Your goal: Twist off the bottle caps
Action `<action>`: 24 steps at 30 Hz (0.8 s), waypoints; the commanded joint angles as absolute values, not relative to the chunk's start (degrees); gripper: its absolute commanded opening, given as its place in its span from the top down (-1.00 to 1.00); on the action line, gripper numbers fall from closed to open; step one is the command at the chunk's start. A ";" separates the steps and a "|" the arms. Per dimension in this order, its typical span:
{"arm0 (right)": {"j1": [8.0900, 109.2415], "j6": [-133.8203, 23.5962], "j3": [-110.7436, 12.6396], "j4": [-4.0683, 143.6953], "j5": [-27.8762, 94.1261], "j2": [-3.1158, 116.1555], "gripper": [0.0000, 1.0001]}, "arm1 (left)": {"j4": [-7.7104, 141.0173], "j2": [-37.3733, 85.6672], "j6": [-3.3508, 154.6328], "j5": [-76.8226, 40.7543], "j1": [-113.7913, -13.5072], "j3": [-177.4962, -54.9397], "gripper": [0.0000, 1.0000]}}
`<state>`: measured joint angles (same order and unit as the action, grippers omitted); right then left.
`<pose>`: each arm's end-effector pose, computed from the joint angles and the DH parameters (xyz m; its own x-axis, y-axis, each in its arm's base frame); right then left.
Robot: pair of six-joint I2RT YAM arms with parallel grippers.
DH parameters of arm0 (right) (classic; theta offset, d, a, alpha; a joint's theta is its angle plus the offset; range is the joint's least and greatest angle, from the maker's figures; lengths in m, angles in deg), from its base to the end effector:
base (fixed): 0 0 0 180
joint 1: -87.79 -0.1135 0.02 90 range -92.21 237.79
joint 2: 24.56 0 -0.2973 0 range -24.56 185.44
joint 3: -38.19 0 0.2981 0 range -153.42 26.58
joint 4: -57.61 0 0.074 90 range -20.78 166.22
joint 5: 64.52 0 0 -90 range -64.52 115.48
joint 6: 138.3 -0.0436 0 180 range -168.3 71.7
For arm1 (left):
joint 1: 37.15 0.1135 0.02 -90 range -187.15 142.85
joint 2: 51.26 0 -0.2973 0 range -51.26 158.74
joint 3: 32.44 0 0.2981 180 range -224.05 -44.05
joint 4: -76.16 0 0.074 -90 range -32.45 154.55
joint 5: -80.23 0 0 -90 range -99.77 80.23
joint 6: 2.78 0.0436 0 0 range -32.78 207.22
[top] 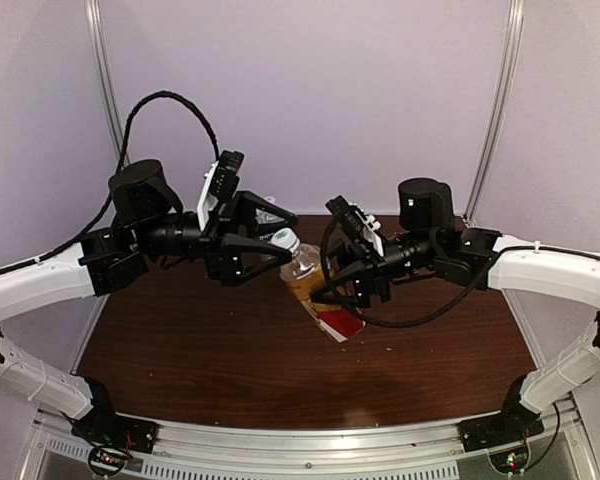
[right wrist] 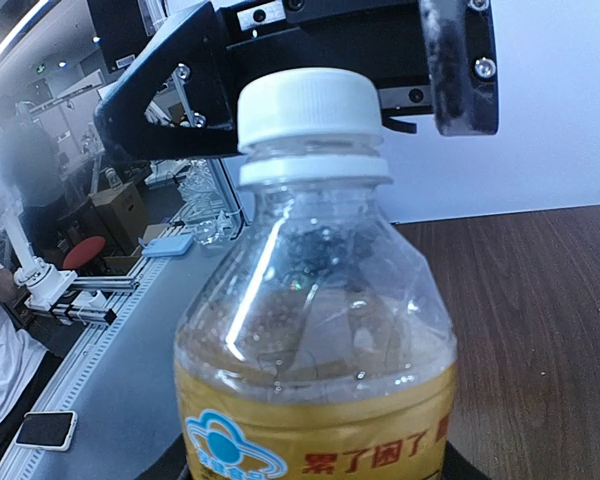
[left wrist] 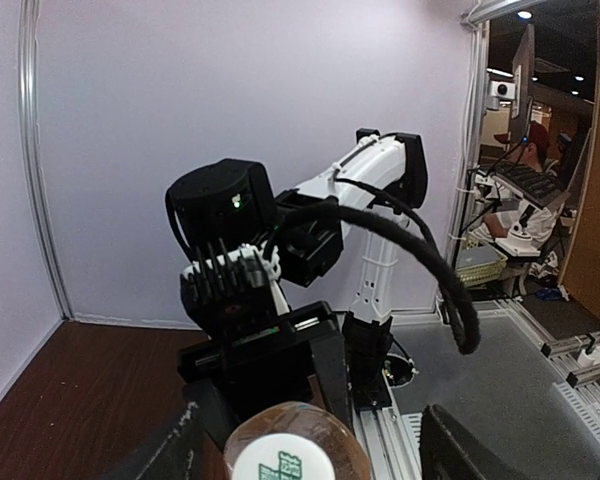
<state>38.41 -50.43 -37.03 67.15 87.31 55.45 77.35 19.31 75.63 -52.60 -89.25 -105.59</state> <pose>0.2033 0.2961 0.3580 -0.1950 -0.2004 -0.9601 -0.9078 -0.3337 0.2540 0.1760 -0.2744 0.4143 -0.1604 -0.0338 -0.9865 0.9832 -0.0935 -0.1567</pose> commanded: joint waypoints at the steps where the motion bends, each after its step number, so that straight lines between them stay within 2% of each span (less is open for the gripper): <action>1: 38.31 -51.66 -38.68 64.82 89.78 56.04 -0.04 | 81.97 20.25 76.15 -56.29 -88.66 -107.16 -0.41; 9: 38.33 -51.48 -38.20 64.74 89.19 55.88 -0.04 | 84.06 21.37 73.95 -56.97 -88.13 -106.71 -0.02; 24: 38.32 -49.86 -38.02 66.78 85.08 54.74 -0.03 | 84.82 22.07 71.63 -55.31 -87.77 -106.20 0.40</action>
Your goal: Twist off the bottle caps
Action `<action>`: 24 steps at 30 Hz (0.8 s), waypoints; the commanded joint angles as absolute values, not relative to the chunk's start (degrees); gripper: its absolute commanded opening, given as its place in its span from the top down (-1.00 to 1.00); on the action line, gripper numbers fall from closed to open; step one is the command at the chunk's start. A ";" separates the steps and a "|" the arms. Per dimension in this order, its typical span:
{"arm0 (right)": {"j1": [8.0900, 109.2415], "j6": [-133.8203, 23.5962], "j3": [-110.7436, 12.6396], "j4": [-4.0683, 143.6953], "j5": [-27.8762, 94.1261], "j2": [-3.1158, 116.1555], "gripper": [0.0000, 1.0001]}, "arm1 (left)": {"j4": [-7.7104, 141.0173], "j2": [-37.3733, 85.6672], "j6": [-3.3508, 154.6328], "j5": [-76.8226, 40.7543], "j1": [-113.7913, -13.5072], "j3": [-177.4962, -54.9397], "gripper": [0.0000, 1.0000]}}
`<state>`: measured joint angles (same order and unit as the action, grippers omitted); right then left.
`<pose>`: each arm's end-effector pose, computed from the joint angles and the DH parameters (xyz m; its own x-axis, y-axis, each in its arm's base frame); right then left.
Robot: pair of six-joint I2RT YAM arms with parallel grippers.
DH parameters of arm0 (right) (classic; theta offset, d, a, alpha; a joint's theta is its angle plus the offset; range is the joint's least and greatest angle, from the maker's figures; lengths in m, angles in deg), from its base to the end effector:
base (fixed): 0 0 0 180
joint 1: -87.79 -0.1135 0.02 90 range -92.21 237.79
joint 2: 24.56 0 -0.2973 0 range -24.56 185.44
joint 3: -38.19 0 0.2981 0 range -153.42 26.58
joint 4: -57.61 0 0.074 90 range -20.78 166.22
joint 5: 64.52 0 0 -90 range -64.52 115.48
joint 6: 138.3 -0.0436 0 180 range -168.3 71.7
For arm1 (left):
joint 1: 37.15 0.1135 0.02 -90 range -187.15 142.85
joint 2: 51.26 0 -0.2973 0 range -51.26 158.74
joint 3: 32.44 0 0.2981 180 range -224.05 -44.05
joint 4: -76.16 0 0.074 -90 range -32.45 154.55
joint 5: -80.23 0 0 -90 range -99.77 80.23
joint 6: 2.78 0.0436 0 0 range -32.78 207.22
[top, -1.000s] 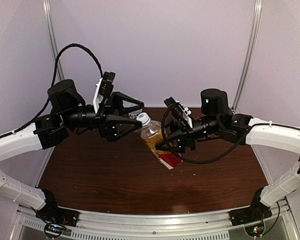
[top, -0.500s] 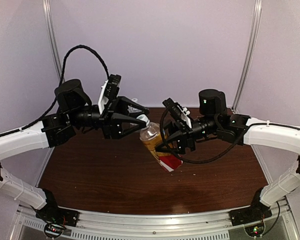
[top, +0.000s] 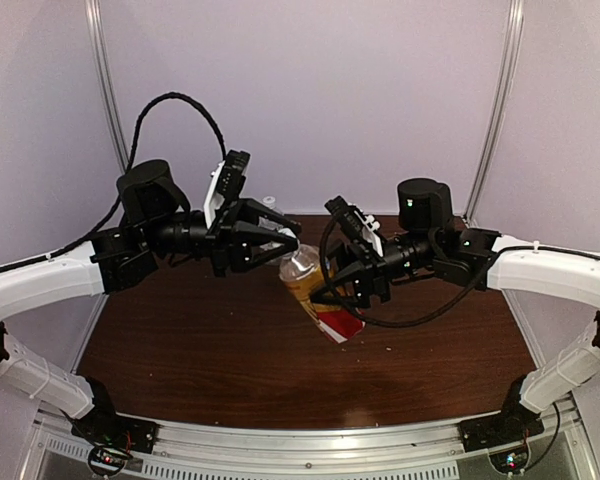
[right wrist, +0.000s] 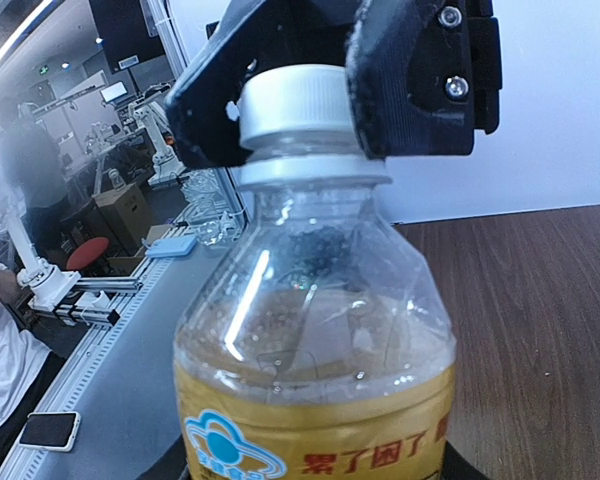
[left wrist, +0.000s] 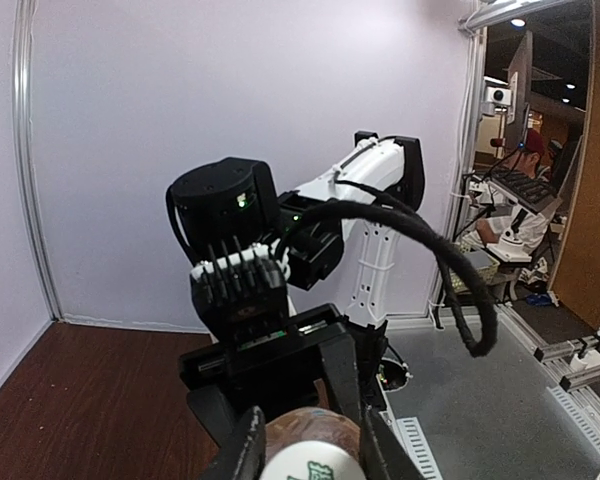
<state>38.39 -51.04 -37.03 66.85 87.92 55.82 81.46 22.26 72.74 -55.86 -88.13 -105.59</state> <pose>0.2039 0.2973 0.3564 -0.2052 -0.2054 -0.9569 -0.9013 -0.3414 0.2665 0.1882 -0.2821 0.4056 -0.1953 -0.0344 -0.9801 0.9728 -0.1339 -0.1892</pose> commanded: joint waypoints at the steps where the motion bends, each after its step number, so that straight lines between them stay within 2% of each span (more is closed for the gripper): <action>1: 38.31 -49.44 -38.02 67.21 84.05 54.61 -0.03 | 84.76 21.92 71.43 -54.81 -87.77 -106.11 0.42; 5: 38.32 -49.04 -38.19 68.76 78.32 53.83 -0.03 | 84.54 21.44 69.55 -50.82 -87.82 -105.65 0.51; 11: 38.39 -47.17 -38.89 71.84 62.32 53.40 -0.03 | 85.53 20.05 61.40 -34.23 -88.81 -103.57 0.59; 17: 38.22 -48.03 -38.59 70.56 53.61 54.34 -0.05 | 80.91 19.45 58.49 -16.12 -92.55 -104.60 0.40; 24: 38.26 -48.30 -38.21 69.83 52.93 55.01 -0.05 | 78.00 21.26 57.43 -12.94 -92.82 -106.98 0.21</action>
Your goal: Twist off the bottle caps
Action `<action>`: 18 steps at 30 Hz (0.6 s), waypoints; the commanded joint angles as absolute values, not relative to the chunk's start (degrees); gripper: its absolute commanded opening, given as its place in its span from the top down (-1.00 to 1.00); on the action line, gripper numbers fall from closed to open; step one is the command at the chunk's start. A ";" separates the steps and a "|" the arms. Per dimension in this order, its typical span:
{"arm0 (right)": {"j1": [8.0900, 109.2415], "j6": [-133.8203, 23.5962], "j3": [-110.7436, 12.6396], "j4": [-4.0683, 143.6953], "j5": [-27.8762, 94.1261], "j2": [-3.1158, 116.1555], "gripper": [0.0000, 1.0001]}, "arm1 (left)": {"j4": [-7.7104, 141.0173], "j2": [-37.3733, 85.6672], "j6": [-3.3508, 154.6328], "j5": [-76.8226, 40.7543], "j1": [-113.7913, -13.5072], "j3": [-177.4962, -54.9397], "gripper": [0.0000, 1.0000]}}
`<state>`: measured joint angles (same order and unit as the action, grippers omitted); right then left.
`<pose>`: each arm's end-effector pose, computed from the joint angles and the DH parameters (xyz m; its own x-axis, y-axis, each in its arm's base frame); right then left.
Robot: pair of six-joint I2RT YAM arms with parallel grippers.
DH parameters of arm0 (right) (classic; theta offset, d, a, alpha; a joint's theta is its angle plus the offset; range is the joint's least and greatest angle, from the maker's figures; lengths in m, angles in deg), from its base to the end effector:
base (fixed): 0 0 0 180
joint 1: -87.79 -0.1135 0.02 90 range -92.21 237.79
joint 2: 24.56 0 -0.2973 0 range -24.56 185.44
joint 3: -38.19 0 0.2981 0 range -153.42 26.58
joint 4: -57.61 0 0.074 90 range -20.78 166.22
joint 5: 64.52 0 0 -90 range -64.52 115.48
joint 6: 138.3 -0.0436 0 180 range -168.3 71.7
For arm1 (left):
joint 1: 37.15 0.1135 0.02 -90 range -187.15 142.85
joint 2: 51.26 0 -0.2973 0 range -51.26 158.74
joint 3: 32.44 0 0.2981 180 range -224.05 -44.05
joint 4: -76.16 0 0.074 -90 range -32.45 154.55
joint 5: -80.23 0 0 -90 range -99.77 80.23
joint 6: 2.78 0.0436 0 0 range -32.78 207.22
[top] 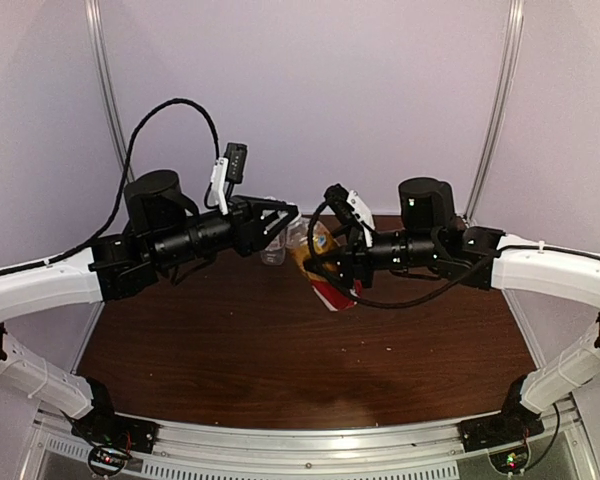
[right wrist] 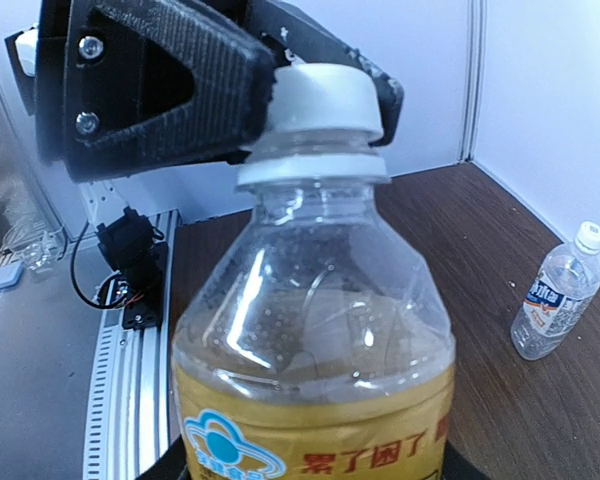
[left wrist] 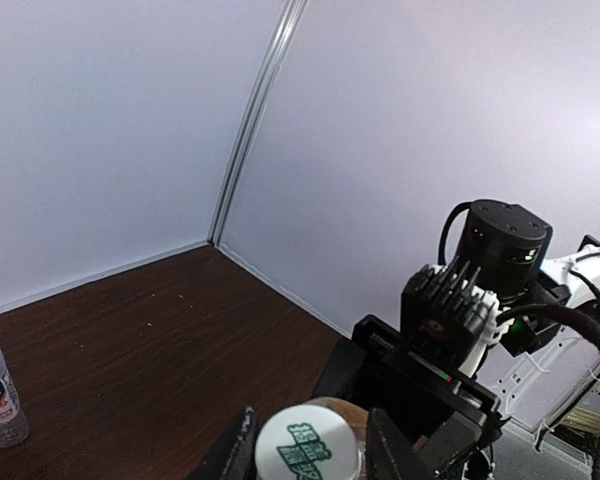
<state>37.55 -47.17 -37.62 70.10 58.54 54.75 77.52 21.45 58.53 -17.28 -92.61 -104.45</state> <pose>0.2175 0.2986 0.3570 -0.1568 -0.2143 -0.9641 -0.9830 0.1287 0.1313 0.1920 -0.2890 0.3951 -0.4219 -0.2265 -0.8779 0.7845 0.3941 -0.4787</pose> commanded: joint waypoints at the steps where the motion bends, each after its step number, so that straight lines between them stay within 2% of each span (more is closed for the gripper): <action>1: 38.17 -48.30 -38.13 69.79 53.25 54.95 -0.05 | 78.00 21.14 57.73 -12.86 -92.86 -106.91 0.17; 5: 38.18 -47.89 -38.14 70.61 54.67 54.80 -0.05 | 77.84 20.56 59.12 -12.95 -92.85 -106.78 0.04; 11: 38.24 -47.10 -38.19 72.11 57.33 54.73 -0.04 | 77.20 18.37 63.08 -14.83 -92.86 -106.55 -0.30; 18: 38.22 -45.90 -38.26 73.13 65.92 54.33 -0.05 | 74.29 14.72 70.69 -21.41 -92.18 -106.75 -0.58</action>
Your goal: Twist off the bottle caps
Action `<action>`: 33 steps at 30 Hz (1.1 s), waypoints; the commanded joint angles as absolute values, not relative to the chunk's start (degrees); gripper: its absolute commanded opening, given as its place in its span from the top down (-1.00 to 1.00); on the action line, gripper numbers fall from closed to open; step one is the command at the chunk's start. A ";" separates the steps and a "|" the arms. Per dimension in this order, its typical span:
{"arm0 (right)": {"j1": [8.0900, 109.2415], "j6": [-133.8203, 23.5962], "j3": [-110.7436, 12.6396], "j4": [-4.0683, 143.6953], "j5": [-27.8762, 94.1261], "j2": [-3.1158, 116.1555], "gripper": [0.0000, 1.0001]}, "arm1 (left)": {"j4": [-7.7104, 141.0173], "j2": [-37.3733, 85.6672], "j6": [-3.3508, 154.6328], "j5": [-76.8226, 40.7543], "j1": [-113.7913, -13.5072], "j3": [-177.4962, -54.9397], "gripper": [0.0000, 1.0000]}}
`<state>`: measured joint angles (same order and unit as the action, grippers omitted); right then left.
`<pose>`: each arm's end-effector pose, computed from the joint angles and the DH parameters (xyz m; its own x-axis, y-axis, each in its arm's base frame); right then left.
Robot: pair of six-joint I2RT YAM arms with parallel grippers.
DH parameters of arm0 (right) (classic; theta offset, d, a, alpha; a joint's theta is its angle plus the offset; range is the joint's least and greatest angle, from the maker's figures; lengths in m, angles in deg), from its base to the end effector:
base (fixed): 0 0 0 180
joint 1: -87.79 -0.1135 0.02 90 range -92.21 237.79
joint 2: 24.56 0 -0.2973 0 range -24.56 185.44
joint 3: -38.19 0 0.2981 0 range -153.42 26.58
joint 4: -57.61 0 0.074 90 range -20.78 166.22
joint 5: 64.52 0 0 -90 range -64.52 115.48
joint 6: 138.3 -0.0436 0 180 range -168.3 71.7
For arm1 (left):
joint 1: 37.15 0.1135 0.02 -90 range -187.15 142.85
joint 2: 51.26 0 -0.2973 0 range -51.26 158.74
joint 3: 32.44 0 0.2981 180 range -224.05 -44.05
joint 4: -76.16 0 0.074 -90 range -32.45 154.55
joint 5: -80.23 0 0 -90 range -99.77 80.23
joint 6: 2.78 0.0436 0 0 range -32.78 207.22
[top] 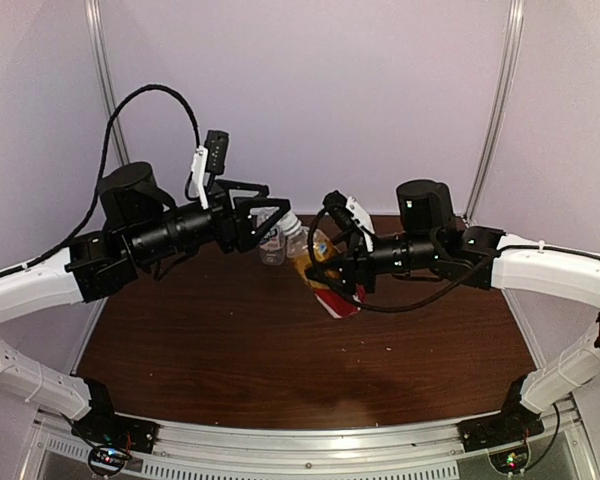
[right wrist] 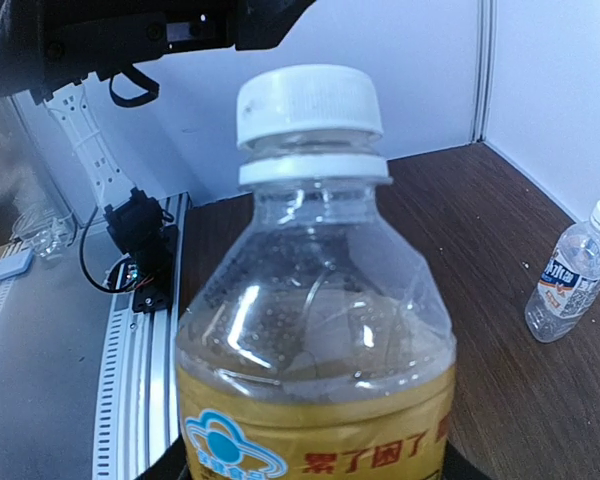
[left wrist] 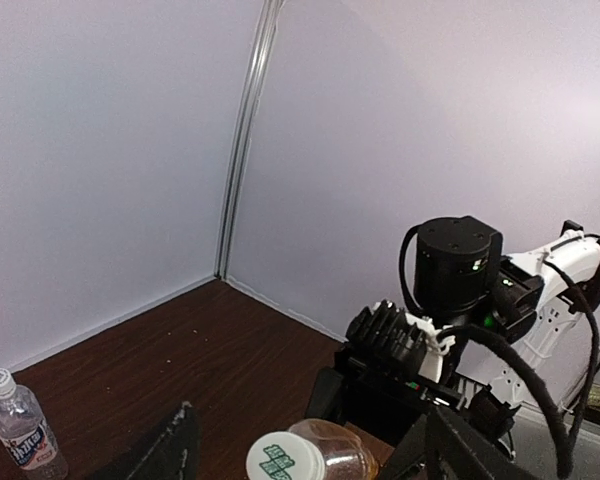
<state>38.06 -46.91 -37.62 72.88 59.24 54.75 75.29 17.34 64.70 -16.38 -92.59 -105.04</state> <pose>0.2186 0.2955 0.3520 -0.1843 -0.2487 -0.9509 -0.9792 0.1299 0.1558 0.1808 -0.2713 0.4175 -0.3097 -0.2211 -0.9248 0.8278 0.4159 -0.3766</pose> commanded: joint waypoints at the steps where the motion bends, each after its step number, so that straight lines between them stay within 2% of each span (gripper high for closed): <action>1: 38.20 -45.72 -38.28 73.10 67.95 54.27 -0.05 | 74.01 14.30 71.59 -22.83 -91.86 -106.72 -0.59; 8: 38.13 -45.10 -39.09 73.09 80.66 54.54 -0.05 | 73.81 12.04 76.38 -39.72 -88.76 -106.41 -0.62; 19: 37.68 -45.65 -40.90 72.70 89.95 55.73 -0.05 | 76.62 15.13 78.45 -54.74 -86.92 -107.76 -0.59; 26: 37.39 -46.74 -41.01 71.57 92.42 56.20 -0.05 | 78.23 18.64 77.92 -61.25 -86.42 -109.40 -0.47; 33: 37.26 -46.97 -41.01 71.18 92.84 56.56 -0.03 | 81.77 21.38 75.24 -65.85 -86.37 -109.53 -0.27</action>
